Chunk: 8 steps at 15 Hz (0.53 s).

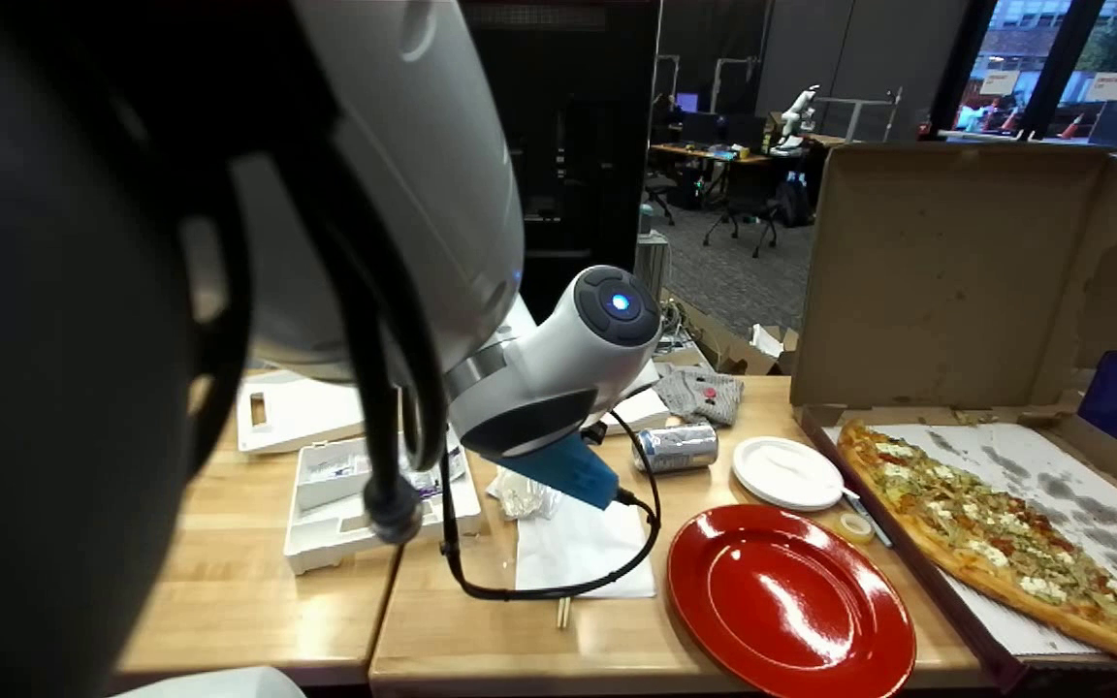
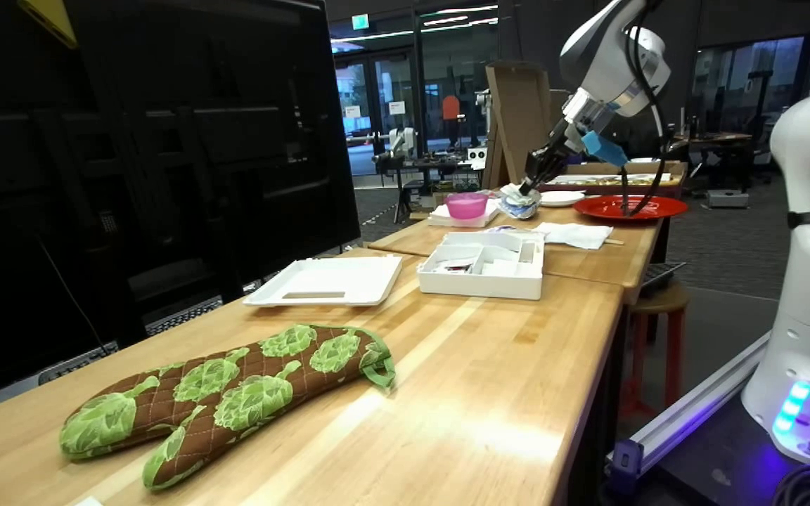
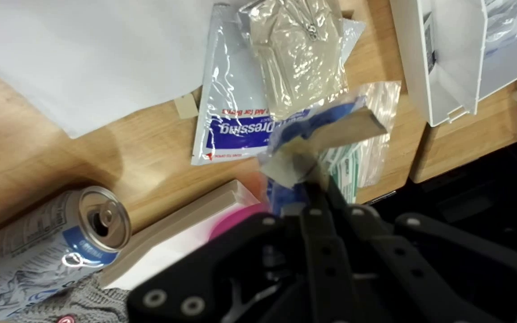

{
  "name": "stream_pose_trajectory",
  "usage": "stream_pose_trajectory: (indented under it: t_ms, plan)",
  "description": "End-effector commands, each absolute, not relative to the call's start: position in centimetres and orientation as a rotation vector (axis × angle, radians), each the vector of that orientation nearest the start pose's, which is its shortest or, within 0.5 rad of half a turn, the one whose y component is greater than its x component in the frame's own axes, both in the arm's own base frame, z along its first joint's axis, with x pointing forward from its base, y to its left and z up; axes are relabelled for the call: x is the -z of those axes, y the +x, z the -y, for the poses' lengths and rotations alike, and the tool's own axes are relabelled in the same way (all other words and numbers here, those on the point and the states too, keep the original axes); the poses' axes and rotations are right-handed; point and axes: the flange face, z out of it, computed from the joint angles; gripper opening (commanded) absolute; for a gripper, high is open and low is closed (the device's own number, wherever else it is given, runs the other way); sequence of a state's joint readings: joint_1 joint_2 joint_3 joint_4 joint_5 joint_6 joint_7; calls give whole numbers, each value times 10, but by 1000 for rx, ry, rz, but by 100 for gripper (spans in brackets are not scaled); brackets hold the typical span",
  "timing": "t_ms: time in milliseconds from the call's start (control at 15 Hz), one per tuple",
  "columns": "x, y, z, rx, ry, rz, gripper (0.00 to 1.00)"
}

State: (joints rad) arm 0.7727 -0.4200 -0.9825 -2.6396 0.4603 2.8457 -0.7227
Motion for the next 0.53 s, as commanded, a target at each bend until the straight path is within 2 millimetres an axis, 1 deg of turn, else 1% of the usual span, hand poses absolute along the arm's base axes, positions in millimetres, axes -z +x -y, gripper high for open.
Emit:
stream_pose_trajectory:
  t_ms: [0,133,467]
  plan:
    - [-357,447,113,785,-2681,67,29]
    - [-354,449,115,781,-2682,60,39]
    - [-349,448,114,784,-2678,63,73]
